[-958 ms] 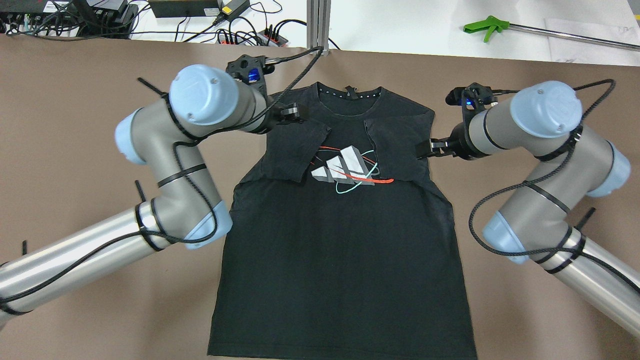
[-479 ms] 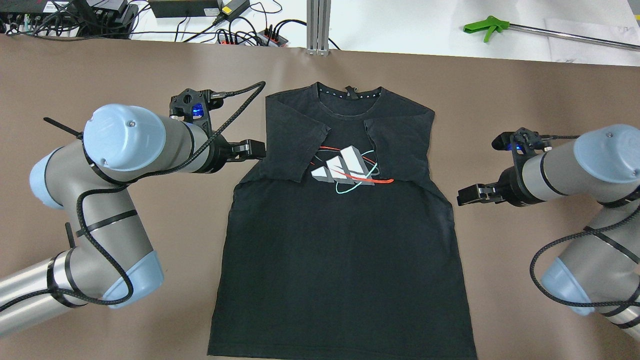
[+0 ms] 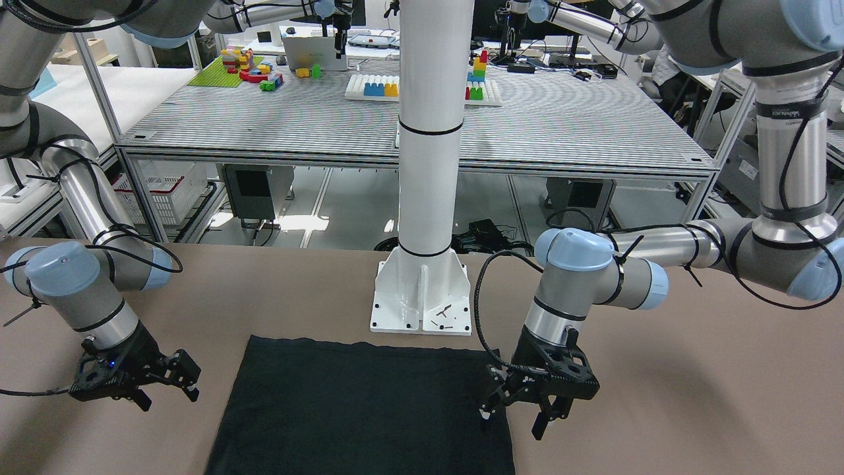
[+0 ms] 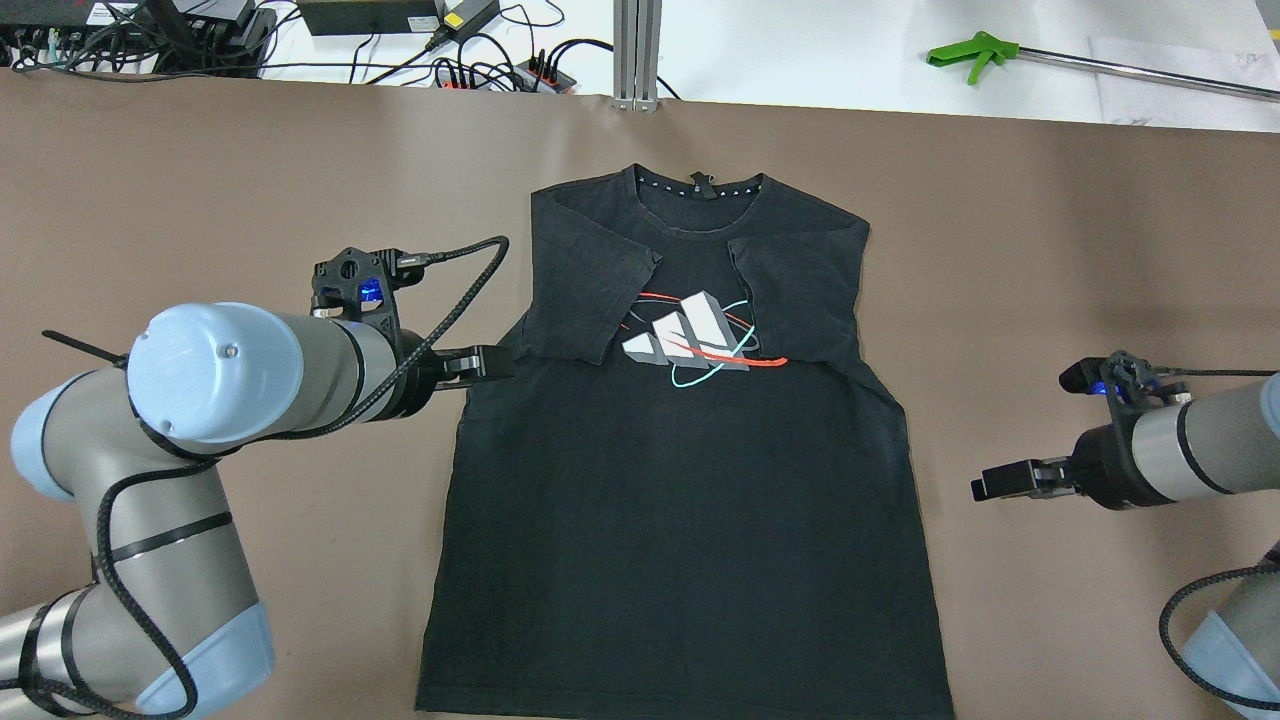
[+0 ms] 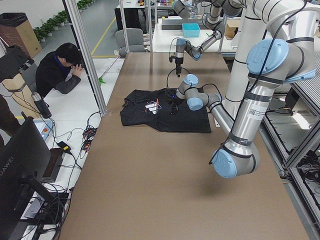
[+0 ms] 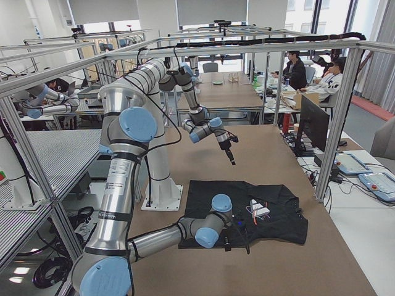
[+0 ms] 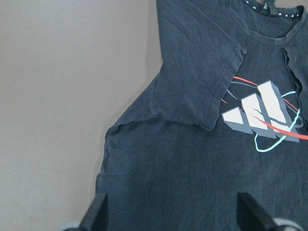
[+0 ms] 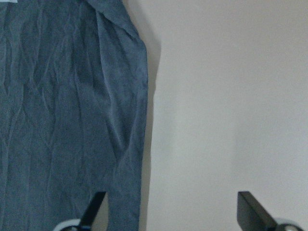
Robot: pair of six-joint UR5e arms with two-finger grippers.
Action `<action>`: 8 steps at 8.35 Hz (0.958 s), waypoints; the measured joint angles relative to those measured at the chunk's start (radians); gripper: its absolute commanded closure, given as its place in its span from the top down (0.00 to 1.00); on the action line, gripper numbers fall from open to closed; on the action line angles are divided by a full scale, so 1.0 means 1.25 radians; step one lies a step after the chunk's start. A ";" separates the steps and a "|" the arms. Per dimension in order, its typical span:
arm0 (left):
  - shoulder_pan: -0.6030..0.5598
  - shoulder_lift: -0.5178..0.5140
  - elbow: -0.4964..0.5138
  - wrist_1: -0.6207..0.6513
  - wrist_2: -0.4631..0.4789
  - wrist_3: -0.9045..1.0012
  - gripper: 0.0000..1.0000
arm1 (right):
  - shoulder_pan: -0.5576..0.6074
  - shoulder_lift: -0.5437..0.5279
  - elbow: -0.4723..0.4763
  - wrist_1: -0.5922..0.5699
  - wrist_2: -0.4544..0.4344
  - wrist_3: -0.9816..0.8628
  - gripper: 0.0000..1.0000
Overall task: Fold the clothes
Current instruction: 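Move both grippers down to the shirt hem nearest the robot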
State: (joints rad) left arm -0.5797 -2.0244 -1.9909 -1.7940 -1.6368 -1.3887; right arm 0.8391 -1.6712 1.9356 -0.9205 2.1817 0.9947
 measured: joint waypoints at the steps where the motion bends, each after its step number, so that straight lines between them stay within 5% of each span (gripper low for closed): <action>1: 0.014 0.017 -0.025 0.012 0.022 -0.004 0.94 | -0.043 -0.017 -0.012 0.065 0.011 0.066 0.94; 4: 0.021 0.032 -0.042 0.020 0.041 -0.003 0.94 | -0.179 -0.047 -0.059 0.208 -0.028 0.150 0.94; 8: 0.023 0.039 -0.040 0.020 0.059 -0.002 0.94 | -0.278 -0.079 -0.063 0.244 -0.028 0.194 0.94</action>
State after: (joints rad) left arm -0.5509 -1.9752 -2.0405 -1.7687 -1.5637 -1.3906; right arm 0.4915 -1.7695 1.8565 -0.6149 2.1467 1.2370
